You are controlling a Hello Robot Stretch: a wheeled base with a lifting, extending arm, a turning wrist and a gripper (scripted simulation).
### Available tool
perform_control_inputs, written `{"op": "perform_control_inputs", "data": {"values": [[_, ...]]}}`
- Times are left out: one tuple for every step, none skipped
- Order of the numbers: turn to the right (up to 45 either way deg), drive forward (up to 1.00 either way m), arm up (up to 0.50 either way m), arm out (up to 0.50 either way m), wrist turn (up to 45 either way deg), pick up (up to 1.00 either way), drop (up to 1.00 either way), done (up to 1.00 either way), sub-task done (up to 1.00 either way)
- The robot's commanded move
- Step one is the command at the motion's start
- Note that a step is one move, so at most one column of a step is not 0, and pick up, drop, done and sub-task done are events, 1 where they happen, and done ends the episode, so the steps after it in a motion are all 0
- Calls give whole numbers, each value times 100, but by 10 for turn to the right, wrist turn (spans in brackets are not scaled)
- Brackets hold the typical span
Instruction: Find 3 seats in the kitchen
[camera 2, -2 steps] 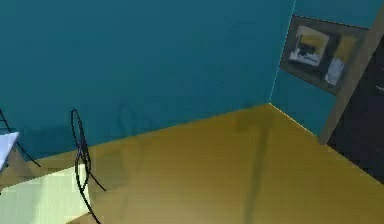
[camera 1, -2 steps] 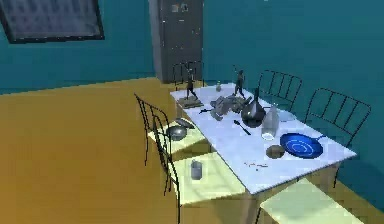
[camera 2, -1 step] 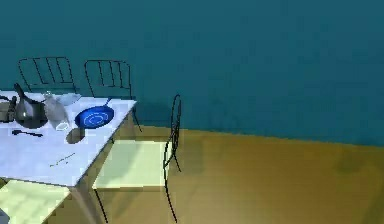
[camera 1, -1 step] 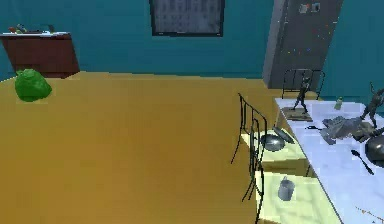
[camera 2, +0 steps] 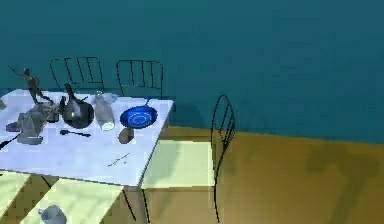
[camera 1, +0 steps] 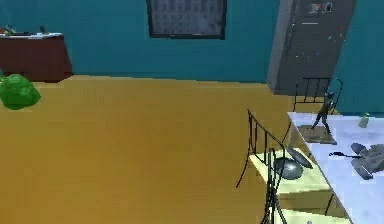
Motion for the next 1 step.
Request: {"op": "perform_control_inputs", "data": {"values": [[300, 0, 0, 0, 0, 0, 0, 0, 0]]}}
